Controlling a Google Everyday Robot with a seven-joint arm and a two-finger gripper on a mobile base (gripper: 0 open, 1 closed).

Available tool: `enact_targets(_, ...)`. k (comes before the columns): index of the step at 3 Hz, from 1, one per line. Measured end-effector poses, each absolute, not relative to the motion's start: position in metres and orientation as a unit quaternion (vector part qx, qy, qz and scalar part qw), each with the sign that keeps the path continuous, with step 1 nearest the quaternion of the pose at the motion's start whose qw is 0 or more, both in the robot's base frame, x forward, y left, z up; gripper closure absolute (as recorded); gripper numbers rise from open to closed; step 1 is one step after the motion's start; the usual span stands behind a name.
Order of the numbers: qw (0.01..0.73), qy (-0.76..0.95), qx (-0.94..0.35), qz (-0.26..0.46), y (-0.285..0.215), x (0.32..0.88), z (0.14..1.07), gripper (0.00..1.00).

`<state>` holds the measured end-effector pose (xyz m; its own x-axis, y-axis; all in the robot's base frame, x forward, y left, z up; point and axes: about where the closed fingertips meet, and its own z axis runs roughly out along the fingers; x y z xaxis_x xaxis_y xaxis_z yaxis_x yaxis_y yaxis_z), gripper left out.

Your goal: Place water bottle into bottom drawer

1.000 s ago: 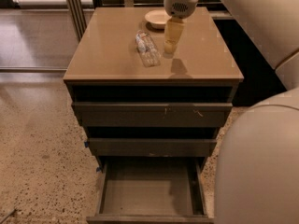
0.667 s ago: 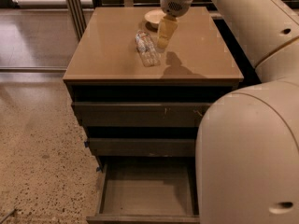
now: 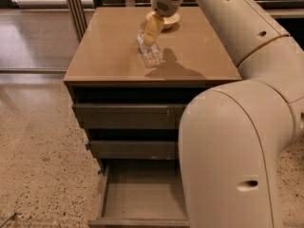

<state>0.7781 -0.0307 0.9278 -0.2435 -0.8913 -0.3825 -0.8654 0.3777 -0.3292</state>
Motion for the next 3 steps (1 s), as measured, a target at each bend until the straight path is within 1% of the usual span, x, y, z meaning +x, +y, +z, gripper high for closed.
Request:
enact_targets(1, 0.260, 0.788, -0.557, -0.025, -0.031, 0.778, 0.928, 0.00)
enact_targets(3, 0.269, 0.773, -0.573, 0.045, 0.027, 0.784, 0.898, 0.00)
